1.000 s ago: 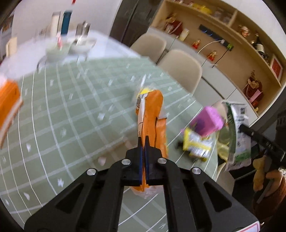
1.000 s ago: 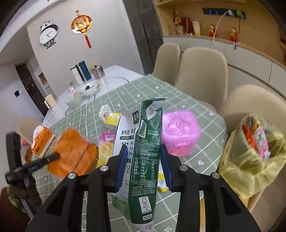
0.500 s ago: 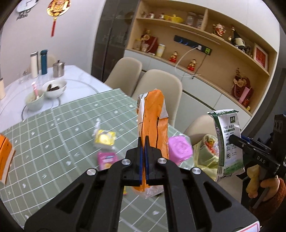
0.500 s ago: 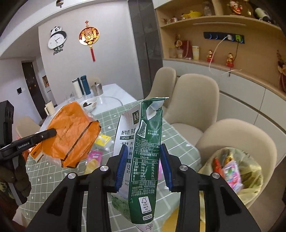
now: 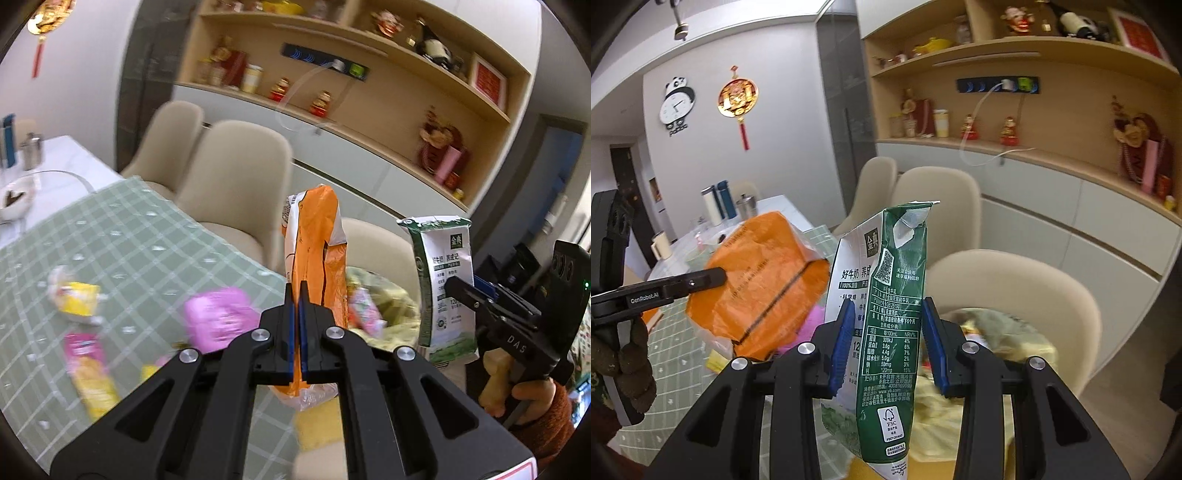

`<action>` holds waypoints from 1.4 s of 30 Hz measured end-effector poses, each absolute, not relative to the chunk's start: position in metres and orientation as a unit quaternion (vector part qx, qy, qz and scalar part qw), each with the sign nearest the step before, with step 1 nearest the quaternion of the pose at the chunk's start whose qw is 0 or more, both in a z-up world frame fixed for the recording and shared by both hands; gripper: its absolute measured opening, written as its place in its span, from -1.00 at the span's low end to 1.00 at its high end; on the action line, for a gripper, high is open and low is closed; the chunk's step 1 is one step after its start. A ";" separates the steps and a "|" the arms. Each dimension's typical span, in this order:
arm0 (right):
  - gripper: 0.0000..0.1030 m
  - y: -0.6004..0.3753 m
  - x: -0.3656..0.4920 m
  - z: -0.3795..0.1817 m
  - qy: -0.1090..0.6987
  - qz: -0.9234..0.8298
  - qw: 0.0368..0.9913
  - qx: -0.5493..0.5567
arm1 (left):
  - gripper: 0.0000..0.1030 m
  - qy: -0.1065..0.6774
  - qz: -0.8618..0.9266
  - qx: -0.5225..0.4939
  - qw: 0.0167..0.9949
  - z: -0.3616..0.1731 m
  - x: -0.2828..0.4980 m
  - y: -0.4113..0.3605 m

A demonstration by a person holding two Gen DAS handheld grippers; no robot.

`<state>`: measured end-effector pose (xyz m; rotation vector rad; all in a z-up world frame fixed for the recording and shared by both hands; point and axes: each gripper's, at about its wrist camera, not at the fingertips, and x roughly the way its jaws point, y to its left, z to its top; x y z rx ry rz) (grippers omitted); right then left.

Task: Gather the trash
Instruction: 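Carry the orange bag and milk carton over the bin with both grippers, then release the orange bag into the bin while the right gripper releases the milk carton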

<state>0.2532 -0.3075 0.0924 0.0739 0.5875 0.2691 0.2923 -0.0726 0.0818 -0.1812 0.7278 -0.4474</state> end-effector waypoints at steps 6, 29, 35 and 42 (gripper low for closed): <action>-0.32 -0.365 0.247 0.077 0.281 0.092 0.955 0.031 | -0.97 0.381 -0.250 -0.119 0.882 0.055 0.326 -0.132; -0.32 -0.492 0.286 0.027 0.305 0.032 0.947 0.096 | -0.97 0.503 -0.219 0.059 0.834 -0.084 0.395 -0.310; -0.32 -0.495 0.291 0.013 0.322 0.033 0.942 0.095 | -0.97 0.520 -0.217 0.083 0.822 -0.104 0.394 -0.325; -0.32 -0.490 0.304 0.008 0.326 0.048 0.939 0.099 | -0.62 0.513 -0.233 0.011 0.826 -0.087 0.389 -0.299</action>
